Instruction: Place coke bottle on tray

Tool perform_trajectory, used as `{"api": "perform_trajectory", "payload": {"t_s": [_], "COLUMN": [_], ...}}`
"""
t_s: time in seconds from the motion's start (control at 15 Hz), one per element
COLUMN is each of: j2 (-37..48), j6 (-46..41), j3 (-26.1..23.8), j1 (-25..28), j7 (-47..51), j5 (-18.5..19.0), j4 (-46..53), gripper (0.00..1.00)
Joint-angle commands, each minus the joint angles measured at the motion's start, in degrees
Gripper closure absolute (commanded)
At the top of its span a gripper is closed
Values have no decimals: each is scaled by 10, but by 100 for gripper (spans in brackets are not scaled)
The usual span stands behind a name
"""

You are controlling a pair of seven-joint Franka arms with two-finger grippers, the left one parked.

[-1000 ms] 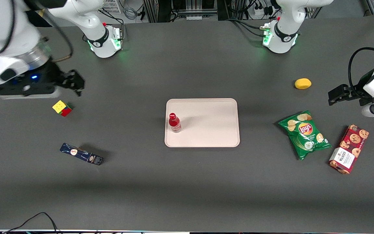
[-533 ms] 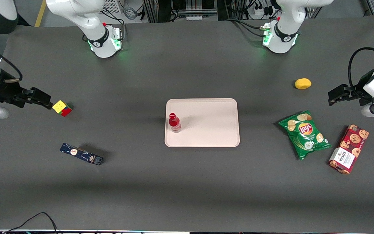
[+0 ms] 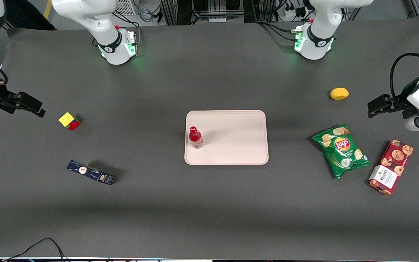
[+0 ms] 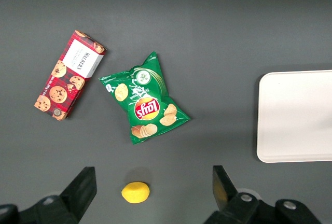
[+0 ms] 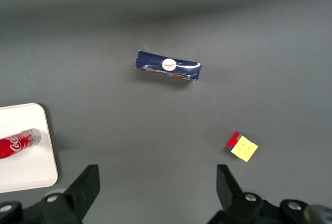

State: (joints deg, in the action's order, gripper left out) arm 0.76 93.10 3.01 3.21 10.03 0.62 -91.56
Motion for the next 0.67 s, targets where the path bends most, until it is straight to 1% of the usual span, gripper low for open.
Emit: {"api": "perform_trajectory", "payload": {"t_s": [0.0,0.13,0.33,0.6], "j2": [9,7,6,6], "j6": [12,12,12,9], "j3": [8,8,9,9], "j1": [-10,-9,-10,-10], "j7": [-18,-23,-54,-55], "j5": [-34,-31,-31,-31], "j4": [-14,-13,-12,-12], "gripper": [0,0,0,0]}}
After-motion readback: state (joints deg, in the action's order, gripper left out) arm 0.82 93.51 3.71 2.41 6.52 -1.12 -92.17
